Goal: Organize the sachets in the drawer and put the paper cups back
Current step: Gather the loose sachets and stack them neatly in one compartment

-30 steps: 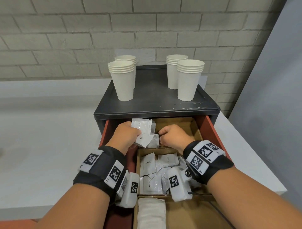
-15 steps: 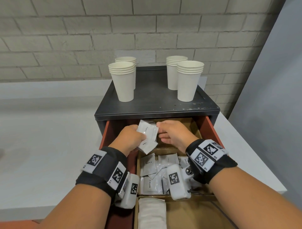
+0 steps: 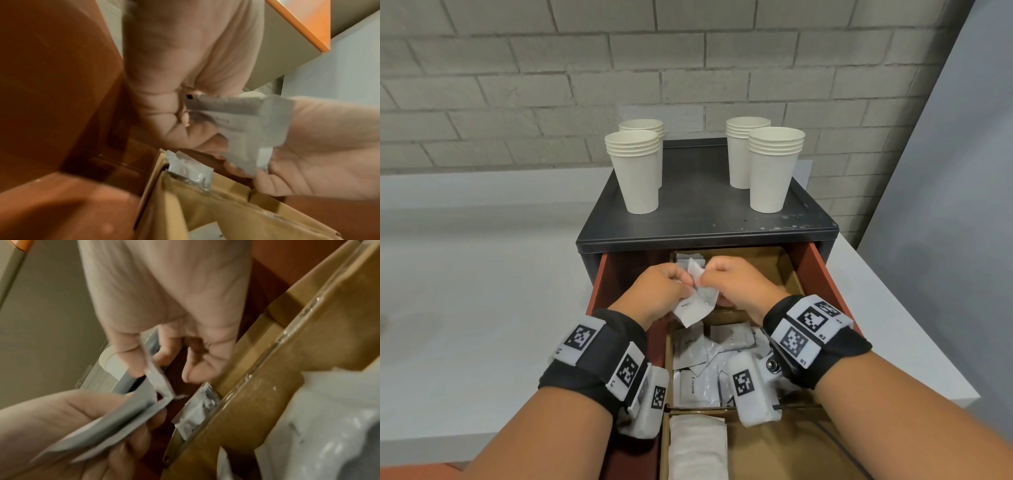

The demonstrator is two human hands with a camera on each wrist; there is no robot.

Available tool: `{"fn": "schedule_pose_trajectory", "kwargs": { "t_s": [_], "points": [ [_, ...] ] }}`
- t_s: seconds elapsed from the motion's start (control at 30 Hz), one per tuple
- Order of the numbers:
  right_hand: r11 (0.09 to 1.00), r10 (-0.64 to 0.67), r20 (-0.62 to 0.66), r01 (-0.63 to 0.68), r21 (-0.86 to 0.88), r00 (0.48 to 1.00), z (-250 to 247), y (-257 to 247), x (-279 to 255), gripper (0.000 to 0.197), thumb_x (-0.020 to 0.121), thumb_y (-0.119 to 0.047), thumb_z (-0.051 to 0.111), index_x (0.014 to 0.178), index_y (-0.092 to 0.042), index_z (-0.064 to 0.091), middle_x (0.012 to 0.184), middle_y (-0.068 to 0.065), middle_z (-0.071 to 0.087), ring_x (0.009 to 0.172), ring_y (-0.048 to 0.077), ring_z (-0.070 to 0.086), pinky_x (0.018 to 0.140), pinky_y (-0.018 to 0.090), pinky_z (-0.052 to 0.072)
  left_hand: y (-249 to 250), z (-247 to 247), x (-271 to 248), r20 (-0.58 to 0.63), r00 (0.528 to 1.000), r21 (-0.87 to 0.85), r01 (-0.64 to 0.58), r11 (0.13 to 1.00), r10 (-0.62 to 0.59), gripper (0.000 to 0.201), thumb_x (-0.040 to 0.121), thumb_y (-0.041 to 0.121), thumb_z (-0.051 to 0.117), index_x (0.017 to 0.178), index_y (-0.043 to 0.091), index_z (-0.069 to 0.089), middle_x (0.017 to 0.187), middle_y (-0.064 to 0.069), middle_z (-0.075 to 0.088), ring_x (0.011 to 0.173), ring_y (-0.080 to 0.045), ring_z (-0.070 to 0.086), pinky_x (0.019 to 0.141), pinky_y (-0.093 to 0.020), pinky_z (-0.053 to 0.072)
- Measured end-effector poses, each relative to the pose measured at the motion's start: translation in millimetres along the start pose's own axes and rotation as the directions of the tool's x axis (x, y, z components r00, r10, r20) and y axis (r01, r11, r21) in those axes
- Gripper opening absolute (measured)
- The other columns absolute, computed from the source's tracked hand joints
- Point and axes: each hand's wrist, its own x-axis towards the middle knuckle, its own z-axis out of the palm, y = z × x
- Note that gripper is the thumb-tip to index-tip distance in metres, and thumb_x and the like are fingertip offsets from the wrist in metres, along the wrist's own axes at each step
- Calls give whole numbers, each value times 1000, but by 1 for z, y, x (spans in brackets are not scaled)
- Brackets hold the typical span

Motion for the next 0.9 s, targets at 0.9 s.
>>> {"fn": "schedule_pose_trajectory", "kwargs": {
  "t_s": [0.9],
  "points": [
    [911, -13, 51, 33, -411, 999, 1, 10, 2, 18, 87, -9, 61, 100, -11, 73, 112, 3, 66, 108, 17, 57, 95, 27, 43, -2, -11, 7, -231, 962, -278, 81, 957, -149, 42, 88, -12, 44, 116, 19, 45, 111, -11, 54, 82, -19, 57, 70, -36, 54]
  ]
}}
